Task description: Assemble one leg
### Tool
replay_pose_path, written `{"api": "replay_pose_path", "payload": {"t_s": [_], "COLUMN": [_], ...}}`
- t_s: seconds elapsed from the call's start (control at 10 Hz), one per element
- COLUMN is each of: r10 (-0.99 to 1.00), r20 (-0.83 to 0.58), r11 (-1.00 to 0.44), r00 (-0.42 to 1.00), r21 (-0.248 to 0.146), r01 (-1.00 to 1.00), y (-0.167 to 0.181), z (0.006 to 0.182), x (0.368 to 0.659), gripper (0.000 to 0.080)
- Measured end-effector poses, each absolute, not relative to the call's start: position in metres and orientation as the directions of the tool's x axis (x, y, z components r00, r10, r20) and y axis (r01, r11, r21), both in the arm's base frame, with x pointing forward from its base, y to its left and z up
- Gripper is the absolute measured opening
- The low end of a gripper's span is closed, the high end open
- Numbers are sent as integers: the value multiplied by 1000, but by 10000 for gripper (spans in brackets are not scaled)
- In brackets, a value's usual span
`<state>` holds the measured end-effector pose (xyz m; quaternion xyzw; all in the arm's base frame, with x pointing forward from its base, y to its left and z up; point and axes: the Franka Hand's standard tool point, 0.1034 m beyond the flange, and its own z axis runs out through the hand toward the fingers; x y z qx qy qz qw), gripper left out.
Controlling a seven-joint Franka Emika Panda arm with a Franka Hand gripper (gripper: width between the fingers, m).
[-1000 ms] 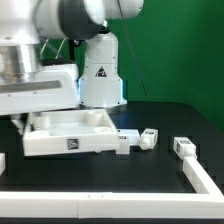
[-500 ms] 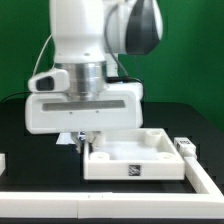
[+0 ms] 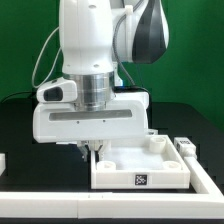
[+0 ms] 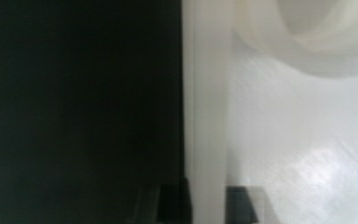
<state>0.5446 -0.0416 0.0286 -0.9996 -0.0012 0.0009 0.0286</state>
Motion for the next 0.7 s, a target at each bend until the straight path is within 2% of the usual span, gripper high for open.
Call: {"api": "replay_pose_path", "payload": {"t_s": [0.5,0.7], "r10": [-41,-67], "r20": [-11,19], "r11": [-997,-996], "r00": [999,998], "r21": [-66,-54], "r01": [-41,-66], "y": [-21,-21], "z": [13,10], "x": [576,582], "gripper": [44,44]}}
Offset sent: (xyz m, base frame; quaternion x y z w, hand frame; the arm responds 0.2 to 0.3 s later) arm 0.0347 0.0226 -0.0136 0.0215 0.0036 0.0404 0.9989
